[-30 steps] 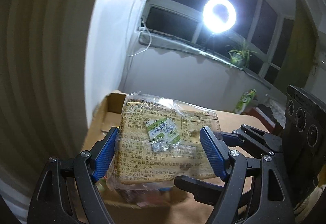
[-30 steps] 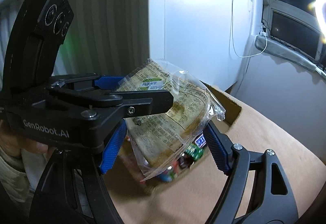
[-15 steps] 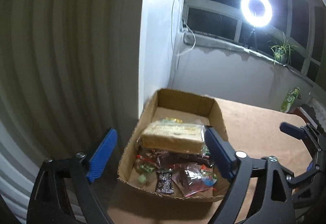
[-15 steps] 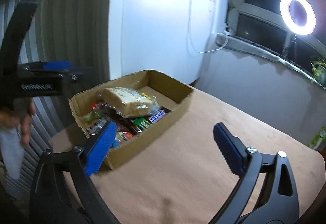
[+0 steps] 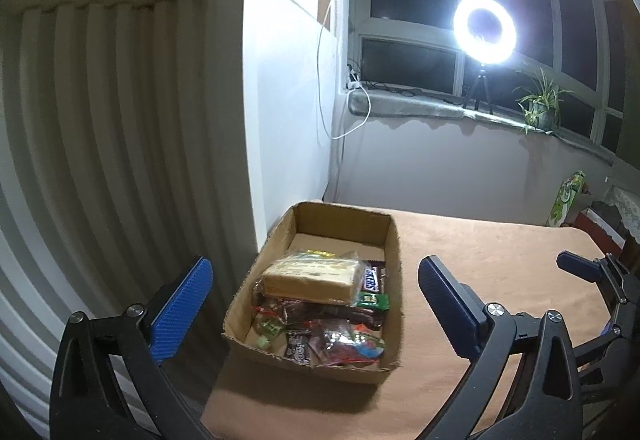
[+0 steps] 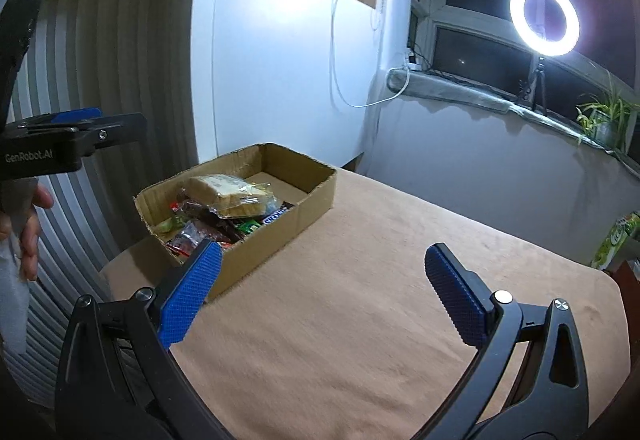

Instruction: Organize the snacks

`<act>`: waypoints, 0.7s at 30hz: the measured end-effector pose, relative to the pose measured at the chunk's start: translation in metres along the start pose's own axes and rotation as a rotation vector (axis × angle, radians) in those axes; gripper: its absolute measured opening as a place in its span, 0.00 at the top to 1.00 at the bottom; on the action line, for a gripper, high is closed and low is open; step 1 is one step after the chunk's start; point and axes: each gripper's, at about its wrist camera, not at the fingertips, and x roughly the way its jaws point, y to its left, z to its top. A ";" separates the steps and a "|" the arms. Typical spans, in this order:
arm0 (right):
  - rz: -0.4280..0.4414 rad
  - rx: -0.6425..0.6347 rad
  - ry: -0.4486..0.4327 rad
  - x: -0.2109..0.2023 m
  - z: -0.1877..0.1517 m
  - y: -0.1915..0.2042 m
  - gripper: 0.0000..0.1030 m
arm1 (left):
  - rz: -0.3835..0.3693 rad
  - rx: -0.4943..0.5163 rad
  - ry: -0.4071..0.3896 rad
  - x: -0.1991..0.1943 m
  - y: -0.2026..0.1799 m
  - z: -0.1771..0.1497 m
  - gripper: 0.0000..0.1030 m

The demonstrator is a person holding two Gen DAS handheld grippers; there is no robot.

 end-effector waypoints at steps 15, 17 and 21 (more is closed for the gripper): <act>-0.123 0.108 -0.012 -0.042 -0.021 -0.061 0.00 | -0.084 -0.004 0.046 -0.005 -0.056 -0.004 0.00; -0.143 0.121 -0.010 -0.047 -0.024 -0.071 0.00 | -0.119 -0.014 0.056 -0.003 -0.068 -0.007 0.00; -0.197 0.152 -0.006 -0.060 -0.031 -0.095 0.00 | -0.171 -0.010 0.058 -0.003 -0.093 -0.011 0.00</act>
